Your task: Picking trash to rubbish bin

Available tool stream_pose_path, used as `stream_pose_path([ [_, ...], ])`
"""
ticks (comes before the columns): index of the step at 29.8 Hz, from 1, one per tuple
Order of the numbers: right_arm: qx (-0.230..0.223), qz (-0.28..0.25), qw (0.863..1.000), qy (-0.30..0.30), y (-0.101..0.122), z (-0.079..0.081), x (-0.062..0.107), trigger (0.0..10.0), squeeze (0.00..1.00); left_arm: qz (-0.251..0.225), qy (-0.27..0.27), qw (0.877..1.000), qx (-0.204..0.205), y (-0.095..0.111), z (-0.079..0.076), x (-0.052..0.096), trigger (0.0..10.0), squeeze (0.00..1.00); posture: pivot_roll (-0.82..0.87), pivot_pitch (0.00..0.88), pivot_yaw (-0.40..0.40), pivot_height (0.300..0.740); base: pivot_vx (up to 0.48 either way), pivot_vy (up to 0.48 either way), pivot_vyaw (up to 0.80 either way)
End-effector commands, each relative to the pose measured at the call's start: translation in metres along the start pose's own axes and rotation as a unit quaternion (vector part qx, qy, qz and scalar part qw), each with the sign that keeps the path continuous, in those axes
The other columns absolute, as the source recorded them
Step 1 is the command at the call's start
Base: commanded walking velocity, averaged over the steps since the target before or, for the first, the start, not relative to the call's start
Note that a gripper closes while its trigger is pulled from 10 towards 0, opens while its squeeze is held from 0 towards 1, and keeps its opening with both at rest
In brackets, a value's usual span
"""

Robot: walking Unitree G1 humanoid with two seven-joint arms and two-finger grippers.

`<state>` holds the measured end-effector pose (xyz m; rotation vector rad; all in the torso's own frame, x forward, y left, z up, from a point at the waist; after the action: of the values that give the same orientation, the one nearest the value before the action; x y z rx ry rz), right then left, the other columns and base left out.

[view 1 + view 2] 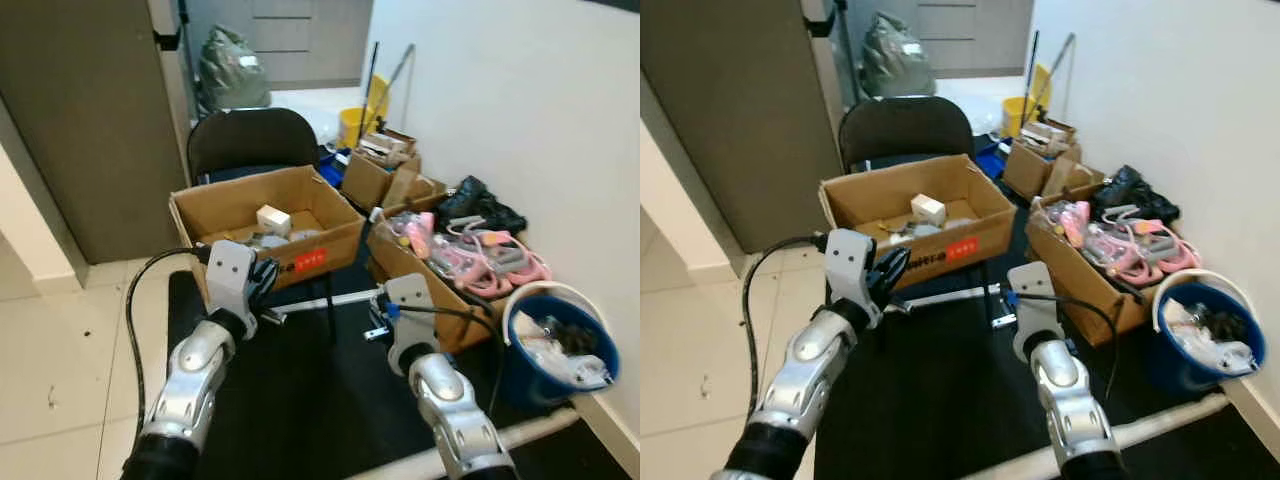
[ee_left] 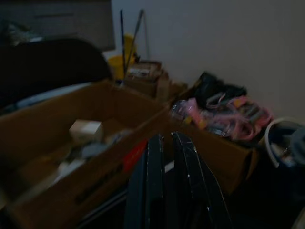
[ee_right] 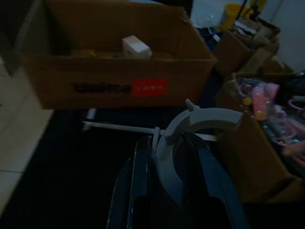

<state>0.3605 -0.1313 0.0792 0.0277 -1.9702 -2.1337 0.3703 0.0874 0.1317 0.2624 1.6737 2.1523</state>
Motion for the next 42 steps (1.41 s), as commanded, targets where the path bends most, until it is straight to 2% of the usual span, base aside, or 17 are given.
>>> stream_pose_path([
  [1,-0.001,-0.001,1.000,-0.002,0.001,0.000,-0.001,10.0,0.00,0.007,-0.003,1.000,-0.002,-0.003,-0.001,0.002,10.0,0.00,-0.08,0.051,-0.021,0.740,0.386,0.000,0.00],
  [21,0.000,-0.007,1.000,-0.007,0.004,-0.001,-0.004,10.0,0.00,0.015,-0.009,1.000,-0.007,-0.006,-0.002,0.005,10.0,0.00,-0.07,0.064,-0.014,0.740,0.386,0.000,0.00],
  [42,0.008,-0.014,1.000,0.008,0.009,0.007,-0.015,10.0,0.00,0.021,-0.012,1.000,-0.015,-0.009,0.001,0.009,10.0,0.00,-0.06,0.032,-0.020,0.740,0.374,0.000,0.00],
])
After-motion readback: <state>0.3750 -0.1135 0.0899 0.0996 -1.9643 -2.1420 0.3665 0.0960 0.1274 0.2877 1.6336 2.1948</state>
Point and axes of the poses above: a point about 5 cm out from each wrist's last joint towards the gripper, its own x axis pointing back from the gripper into the wrist, its own y axis along the axis of the wrist's last joint, z = x × y, the point moved 6 cm from there along -x, pointing out of the wrist towards the gripper, and after that the axes turned 14 degrees about -x, right-handed, at the moved point
